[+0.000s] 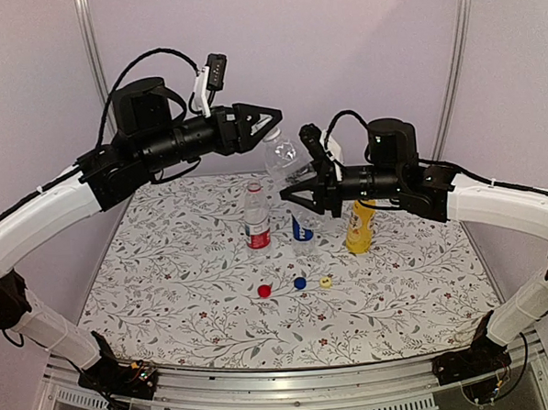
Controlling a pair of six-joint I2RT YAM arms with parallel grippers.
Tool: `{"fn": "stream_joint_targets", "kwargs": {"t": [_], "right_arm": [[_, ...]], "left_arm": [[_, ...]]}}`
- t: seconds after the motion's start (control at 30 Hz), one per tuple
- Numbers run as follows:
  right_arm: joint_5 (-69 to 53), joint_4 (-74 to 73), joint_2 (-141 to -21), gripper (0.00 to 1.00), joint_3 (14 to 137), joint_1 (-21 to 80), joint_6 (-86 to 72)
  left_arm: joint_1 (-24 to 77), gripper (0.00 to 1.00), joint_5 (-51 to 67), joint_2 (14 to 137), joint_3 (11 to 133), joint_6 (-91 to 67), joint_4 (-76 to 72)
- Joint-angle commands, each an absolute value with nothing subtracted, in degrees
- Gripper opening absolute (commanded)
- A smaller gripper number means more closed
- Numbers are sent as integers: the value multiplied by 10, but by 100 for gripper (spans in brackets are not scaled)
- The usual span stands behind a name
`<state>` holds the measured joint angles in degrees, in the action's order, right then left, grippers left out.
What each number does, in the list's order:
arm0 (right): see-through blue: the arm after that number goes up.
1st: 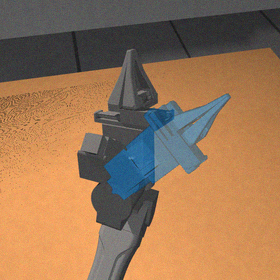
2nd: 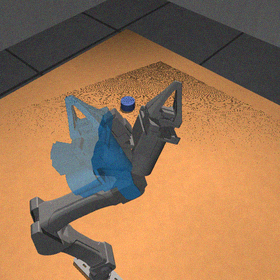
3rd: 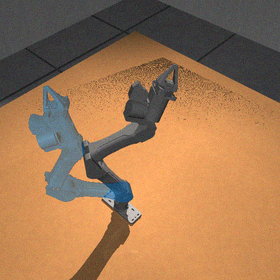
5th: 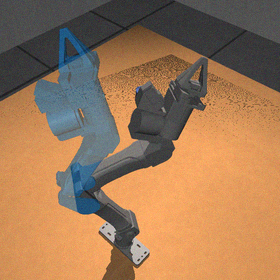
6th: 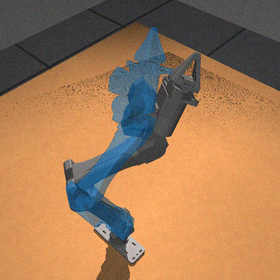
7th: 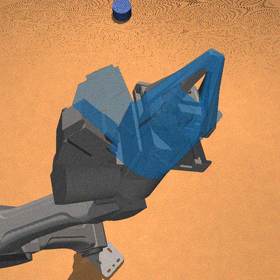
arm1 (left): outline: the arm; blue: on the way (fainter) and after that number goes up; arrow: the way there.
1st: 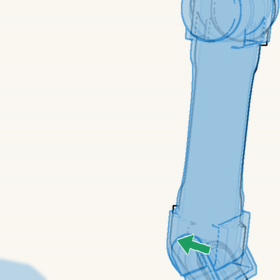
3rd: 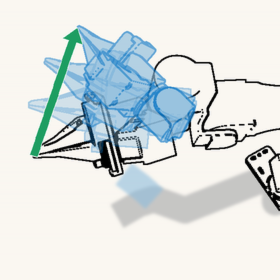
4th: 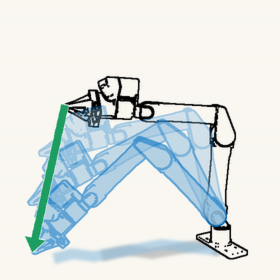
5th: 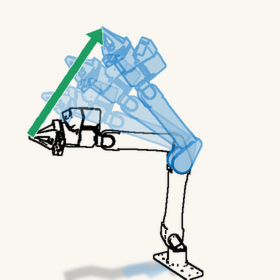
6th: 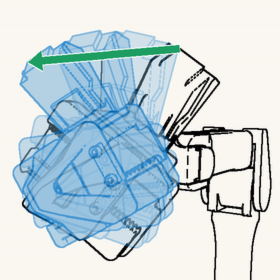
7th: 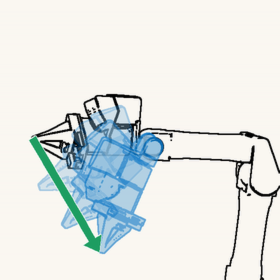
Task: Unscrew the bottle caps
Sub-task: Unscrew the bottle cap from the plastic bottle.
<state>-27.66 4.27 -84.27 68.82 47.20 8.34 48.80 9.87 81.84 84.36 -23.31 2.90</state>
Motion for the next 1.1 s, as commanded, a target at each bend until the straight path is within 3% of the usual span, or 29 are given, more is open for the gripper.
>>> {"fn": "stream_joint_targets", "kwargs": {"t": [0.0, 0.3, 0.63, 0.87, 1.07], "right_arm": [[-294, 57, -827, 37, 683, 468, 78], [-317, 57, -829, 37, 685, 468, 78], [-469, 57, -843, 37, 693, 468, 86], [-486, 57, -844, 38, 695, 468, 87], [-485, 57, -845, 38, 693, 468, 88]], "left_arm": [[473, 80, 156, 791, 828, -210, 10], [413, 87, 337, 768, 783, -224, -81], [397, 88, 560, 805, 782, -151, -159], [398, 80, 622, 836, 785, -180, -215], [398, 66, 643, 849, 785, -204, -241]]}}
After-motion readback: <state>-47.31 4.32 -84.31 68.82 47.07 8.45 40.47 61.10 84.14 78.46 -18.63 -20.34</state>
